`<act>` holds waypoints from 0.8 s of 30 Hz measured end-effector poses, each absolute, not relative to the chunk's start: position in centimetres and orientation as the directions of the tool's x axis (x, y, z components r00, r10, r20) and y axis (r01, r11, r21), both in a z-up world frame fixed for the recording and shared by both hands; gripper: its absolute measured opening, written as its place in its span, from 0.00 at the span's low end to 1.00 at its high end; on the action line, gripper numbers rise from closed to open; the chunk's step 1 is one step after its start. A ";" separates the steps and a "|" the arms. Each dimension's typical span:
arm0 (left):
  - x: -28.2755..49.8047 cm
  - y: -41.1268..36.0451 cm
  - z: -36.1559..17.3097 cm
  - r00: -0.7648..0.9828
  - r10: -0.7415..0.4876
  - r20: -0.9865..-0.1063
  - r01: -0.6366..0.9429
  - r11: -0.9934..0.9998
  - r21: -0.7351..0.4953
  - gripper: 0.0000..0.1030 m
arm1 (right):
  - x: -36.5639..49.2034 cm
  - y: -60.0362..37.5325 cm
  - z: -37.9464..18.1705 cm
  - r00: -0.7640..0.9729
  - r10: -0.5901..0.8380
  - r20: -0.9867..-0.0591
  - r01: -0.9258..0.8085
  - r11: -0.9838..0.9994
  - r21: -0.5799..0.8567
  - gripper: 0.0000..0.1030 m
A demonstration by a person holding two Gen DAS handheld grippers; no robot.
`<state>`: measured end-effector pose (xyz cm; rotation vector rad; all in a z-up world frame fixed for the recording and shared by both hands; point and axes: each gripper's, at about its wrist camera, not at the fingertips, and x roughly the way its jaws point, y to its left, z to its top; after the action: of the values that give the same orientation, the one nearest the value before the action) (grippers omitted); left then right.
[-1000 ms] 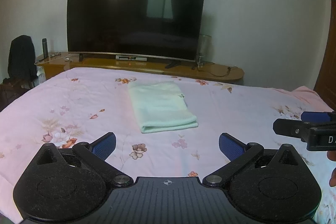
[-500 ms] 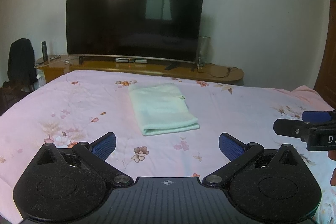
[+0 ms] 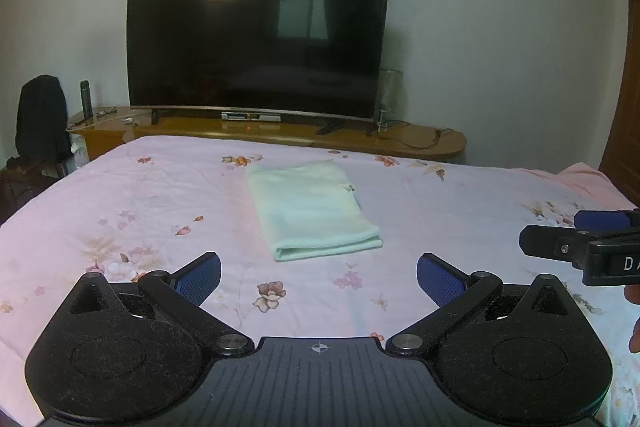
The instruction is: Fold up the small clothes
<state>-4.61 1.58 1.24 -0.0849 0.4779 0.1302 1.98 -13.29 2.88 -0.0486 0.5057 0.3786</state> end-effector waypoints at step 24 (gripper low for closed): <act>-4.2 2.4 1.3 0.888 0.105 -0.449 -0.135 0.990 -0.034 1.00 | 2.6 -12.8 2.8 0.804 0.342 -0.487 -0.370 0.928 0.041 1.00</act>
<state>-4.15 2.43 1.34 -0.0653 0.4623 0.1250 2.63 -12.77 2.79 -0.0573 0.5100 0.3814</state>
